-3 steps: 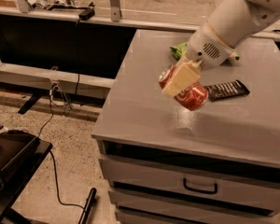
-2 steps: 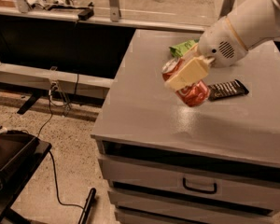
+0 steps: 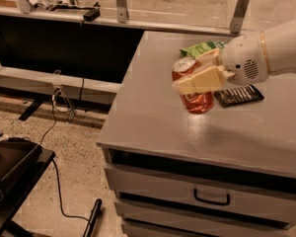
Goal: Place coke can upright
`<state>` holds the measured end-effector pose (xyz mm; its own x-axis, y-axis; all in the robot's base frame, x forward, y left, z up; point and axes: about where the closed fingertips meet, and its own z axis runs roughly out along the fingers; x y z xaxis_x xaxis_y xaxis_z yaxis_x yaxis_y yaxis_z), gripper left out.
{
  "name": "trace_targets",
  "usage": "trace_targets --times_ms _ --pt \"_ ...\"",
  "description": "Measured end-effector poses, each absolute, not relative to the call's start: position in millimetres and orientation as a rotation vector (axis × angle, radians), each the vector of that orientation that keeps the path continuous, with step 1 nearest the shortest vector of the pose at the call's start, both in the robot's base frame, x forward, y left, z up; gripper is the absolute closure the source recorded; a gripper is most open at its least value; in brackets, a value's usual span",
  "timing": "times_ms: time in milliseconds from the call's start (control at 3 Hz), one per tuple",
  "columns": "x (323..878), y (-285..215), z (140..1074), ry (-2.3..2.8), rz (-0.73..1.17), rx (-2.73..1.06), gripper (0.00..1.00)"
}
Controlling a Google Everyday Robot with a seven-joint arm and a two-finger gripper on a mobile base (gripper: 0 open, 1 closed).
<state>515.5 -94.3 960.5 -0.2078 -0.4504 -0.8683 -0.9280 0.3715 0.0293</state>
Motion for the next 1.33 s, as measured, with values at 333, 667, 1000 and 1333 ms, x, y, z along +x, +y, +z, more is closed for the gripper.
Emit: trace_targets --times_ms 333,667,1000,1333 --pt "513 -88 953 1.771 0.853 -1.126 1.00" --pt "511 -82 944 1.737 0.971 -1.069 1.00" --pt "509 -77 930 1.716 1.047 -1.031 1.00" --pt "507 -75 918 1.684 1.071 -1.009 1.00"
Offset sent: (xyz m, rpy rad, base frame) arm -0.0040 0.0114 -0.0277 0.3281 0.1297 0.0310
